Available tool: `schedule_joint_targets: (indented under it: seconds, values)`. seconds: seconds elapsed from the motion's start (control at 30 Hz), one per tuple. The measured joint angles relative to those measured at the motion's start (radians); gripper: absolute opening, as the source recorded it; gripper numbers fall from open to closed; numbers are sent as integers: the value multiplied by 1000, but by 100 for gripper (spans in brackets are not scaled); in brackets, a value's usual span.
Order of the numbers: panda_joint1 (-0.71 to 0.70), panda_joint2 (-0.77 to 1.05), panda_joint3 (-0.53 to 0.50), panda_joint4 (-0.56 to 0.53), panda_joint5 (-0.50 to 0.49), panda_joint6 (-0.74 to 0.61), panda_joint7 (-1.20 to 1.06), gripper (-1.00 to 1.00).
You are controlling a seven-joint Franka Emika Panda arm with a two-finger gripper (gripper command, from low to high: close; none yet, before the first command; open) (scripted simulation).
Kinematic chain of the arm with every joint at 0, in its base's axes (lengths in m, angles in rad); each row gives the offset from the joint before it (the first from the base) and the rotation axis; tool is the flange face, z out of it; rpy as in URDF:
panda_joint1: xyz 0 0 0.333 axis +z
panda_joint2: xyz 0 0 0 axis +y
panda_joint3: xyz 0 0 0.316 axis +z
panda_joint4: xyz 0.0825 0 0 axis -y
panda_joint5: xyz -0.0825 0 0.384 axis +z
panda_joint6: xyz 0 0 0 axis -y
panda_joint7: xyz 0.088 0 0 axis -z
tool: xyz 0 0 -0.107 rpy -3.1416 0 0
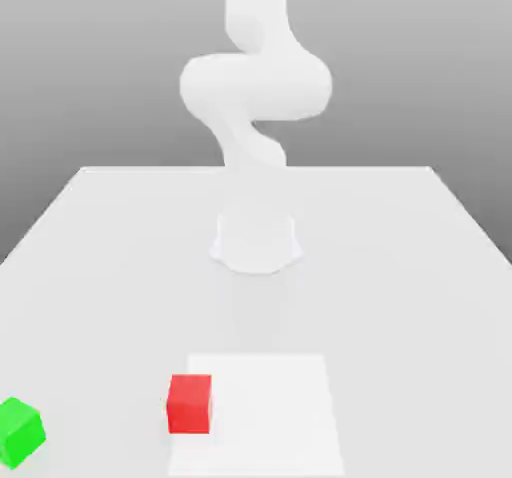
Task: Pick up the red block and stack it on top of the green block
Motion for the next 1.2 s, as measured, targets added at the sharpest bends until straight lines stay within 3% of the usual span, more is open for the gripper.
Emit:
schedule_joint_targets:
  seconds: [0.7, 0.9, 0.93, 1.2]
  values:
    - [-38, 767, -126, -293, 38, 378, -189, 0]
    - [-78, 985, -76, -282, 100, 546, -244, 0]
    - [-86, 1010, -66, -278, 109, 568, -250, -100]
    - [-84, 987, -71, -282, 96, 548, -242, -100]
